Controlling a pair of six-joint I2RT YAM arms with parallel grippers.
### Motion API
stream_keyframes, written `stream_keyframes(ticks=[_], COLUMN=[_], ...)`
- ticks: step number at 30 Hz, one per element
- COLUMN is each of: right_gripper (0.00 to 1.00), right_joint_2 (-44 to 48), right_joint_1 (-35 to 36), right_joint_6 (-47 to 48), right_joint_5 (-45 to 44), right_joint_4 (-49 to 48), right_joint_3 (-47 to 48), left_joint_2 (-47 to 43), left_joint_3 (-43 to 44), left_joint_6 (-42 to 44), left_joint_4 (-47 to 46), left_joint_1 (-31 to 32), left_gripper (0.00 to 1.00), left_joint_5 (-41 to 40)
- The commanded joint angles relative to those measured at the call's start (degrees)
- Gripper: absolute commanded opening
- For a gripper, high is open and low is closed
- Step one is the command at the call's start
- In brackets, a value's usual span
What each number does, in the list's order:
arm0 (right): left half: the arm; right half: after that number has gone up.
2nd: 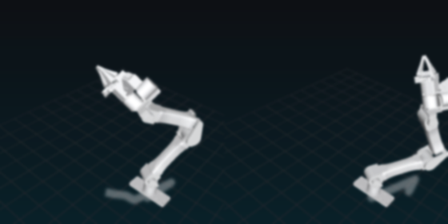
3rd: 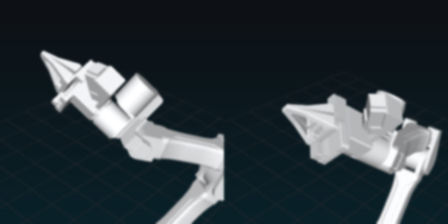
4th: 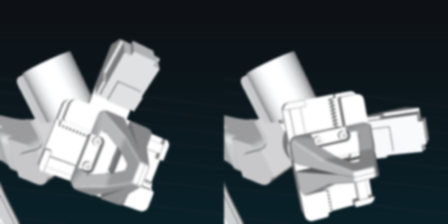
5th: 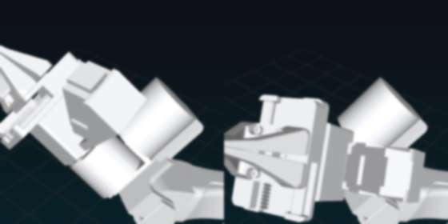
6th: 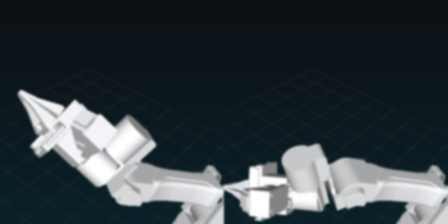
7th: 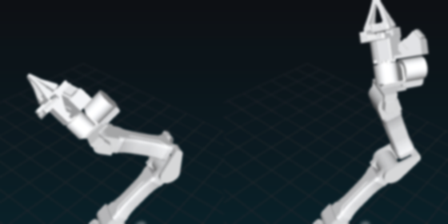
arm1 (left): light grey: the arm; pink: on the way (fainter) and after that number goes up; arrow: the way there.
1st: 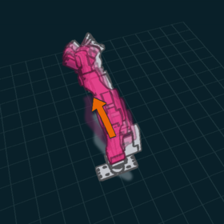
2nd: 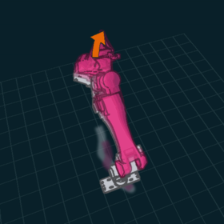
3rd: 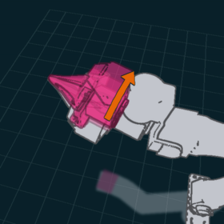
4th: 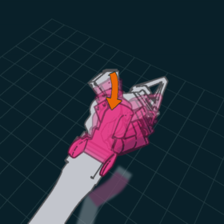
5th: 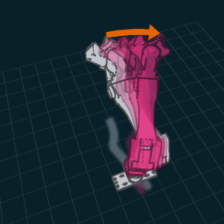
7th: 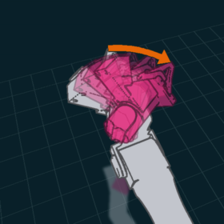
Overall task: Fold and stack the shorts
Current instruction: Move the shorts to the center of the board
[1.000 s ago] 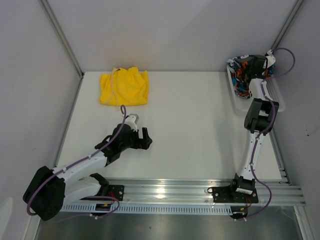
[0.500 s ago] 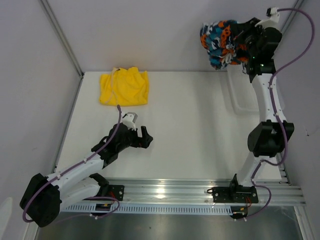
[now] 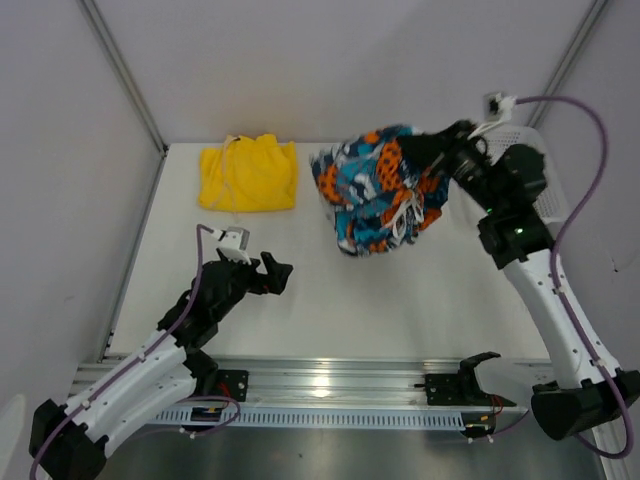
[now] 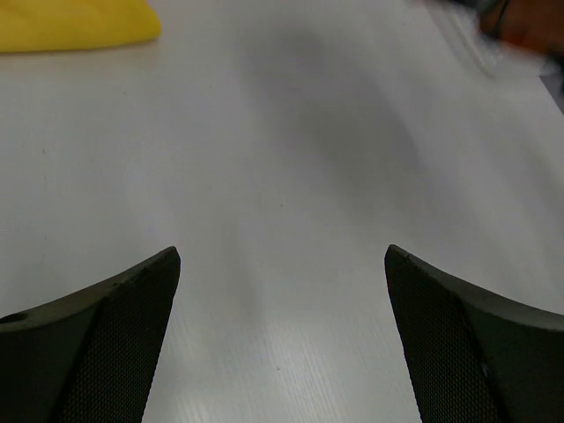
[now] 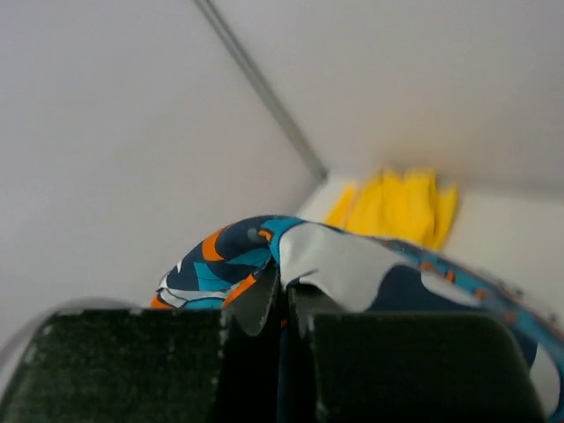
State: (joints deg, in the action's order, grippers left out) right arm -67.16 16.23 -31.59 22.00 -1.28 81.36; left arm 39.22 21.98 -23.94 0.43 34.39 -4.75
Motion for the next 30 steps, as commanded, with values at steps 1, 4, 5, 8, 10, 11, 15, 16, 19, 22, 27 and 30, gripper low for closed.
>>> stream_keyframes(ticks=[1,4,5,8,10,11,15,16,19,22,27,30], right_gripper=[0.03,0.5,0.56,0.99,0.99,0.99,0.99,0.99,1.0,0.99,0.87,0.76], right_joint_2=[-2.89,-10.87,-11.41,-5.99,-0.45,0.7,4.05,4.48,4.49,5.8,8.36,8.53], right_joint_1=[5.21,6.01,6.44,8.73,9.52,9.61,11.28,11.8,14.09,17.16,23.58,26.04], right_joint_6=[-6.54,-2.88,-1.12,2.06,3.72,4.52,6.63,6.02,2.51,0.4,-1.28,-1.28], right_joint_5=[0.5,9.18,8.07,-0.95,-4.06,-5.11,-13.18,-15.04,-21.98,-25.67,-27.97,-29.55], right_joint_4=[2.6,10.2,15.9,17.89,19.37,21.91,28.34,29.31,34.83,35.64,33.81,28.46], right_joint_3=[-16.3,-15.99,-15.54,-18.86,-20.27,-20.89,-23.79,-24.58,-27.3,-30.99,-36.0,-40.13], left_joint_2=[-7.47,-14.51,-15.74,-17.95,-18.04,-17.78,-15.67,-15.15,-14.0,-11.98,-4.6,-0.75], left_joint_3=[-1.76,-3.69,-4.04,-4.31,-4.14,-4.14,-5.09,-5.45,-7.12,-8.36,-7.3,-6.51], left_joint_6=[-0.31,-0.32,-0.23,0.39,0.3,-0.74,-3.04,-2.86,1.78,2.4,2.85,3.38], left_joint_4=[2.82,3.62,2.92,2.82,3.09,3.26,1.96,-0.05,-7.77,-9.83,-12.46,-13.26], left_joint_1=[0.41,0.41,0.33,0.41,0.41,0.33,0.32,0.32,0.41,0.5,1.46,3.57], left_gripper=[0.99,0.99,0.99,0.99,0.99,0.99,0.99,0.99,0.96,0.97,0.97,0.97], left_joint_5=[-6.92,-7.29,-6.59,-5.45,-5.7,-6.14,-7.47,-6.16,5.3,10.55,14.33,14.42])
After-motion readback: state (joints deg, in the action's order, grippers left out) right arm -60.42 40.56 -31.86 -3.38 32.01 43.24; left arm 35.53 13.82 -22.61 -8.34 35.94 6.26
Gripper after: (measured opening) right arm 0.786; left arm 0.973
